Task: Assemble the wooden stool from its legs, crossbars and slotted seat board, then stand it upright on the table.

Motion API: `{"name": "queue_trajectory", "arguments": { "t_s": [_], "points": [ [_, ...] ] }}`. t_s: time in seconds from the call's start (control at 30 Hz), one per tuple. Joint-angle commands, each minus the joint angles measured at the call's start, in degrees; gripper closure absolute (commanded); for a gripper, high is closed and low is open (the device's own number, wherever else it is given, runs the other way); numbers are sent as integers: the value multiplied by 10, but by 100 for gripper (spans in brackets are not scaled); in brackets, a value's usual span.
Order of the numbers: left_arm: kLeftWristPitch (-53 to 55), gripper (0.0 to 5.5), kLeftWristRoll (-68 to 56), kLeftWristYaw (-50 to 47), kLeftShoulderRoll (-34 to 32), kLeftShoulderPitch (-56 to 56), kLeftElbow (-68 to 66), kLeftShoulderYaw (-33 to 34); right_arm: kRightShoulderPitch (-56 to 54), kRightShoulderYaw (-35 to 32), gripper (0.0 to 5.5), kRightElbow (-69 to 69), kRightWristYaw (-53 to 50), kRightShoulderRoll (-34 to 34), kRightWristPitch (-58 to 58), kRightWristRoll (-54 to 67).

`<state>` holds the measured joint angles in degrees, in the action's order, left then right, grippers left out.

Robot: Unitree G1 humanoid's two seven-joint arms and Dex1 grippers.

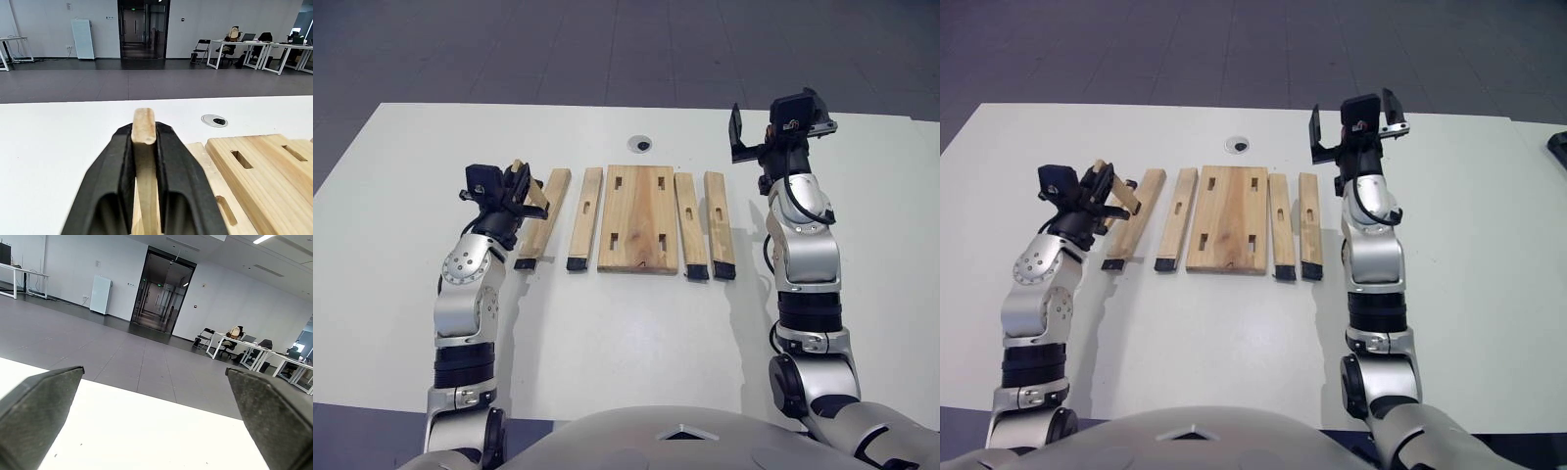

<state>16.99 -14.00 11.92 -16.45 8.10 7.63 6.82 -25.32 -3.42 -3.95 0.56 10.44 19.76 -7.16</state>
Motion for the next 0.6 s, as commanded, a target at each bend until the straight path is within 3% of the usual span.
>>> {"name": "queue_trajectory", "arguments": {
  "t_s": [0.03,0.3,0.6],
  "points": [
    [82,509,36,-17,1,-10,-68,-32,-4,2,10,-3,1,-2,3,3],
    [103,509,26,-36,0,-68,-142,18,-6,2,10,2,6,2,4,5],
    [99,509,29,-42,31,-124,-121,-10,-27,2,10,13,13,10,2,4]
  ]
}}
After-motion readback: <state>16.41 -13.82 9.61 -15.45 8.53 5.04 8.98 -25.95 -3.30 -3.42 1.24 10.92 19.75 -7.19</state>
